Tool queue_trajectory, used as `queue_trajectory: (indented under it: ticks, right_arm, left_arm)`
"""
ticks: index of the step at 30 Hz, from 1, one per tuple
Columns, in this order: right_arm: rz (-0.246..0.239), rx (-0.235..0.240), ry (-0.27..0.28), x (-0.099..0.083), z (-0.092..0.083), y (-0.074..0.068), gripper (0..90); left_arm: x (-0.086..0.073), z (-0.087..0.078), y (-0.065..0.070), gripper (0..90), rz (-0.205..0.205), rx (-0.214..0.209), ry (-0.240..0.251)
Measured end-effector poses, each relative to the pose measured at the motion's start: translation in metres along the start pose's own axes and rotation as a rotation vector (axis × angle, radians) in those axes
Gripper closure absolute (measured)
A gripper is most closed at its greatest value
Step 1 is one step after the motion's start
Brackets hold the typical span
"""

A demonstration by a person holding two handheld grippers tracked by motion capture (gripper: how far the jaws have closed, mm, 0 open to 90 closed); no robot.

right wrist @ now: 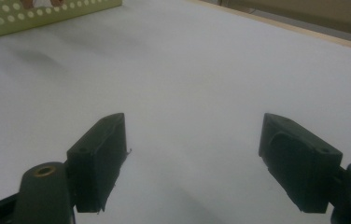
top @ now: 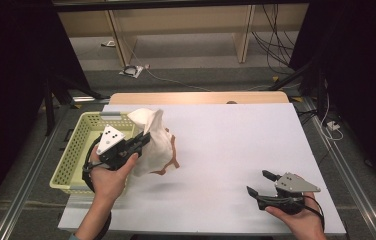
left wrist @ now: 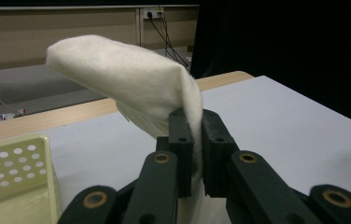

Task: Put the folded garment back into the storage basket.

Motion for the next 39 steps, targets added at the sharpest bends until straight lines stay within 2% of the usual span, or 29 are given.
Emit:
queue_trajectory:
  ticks: [3,19,39]
  right_arm:
    - [0.004,-0.001,0.011,0.001,0.001,0.000,24.0]
    - [0.010,-0.006,0.009,0.000,0.001,0.002,24.1]
    - [0.008,-0.007,0.002,-0.001,0.000,0.003,24.1]
  left_arm:
    - [0.001,-0.001,-0.001,83.8,-0.002,0.003,0.004]
    - [0.004,-0.003,-0.005,83.8,-0.007,0.007,0.011]
    - [0.011,-0.009,-0.015,83.9,-0.023,0.023,0.031]
Point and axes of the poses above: each handheld gripper's, and its own axes: z roughly forward along the jaws, x roughly out of its top, y roughly to its right, the point moved 10 cm from there along z, roughly forward along the jaws, and after that the axes turned 10 degrees about -z, right-handed, at the moved point
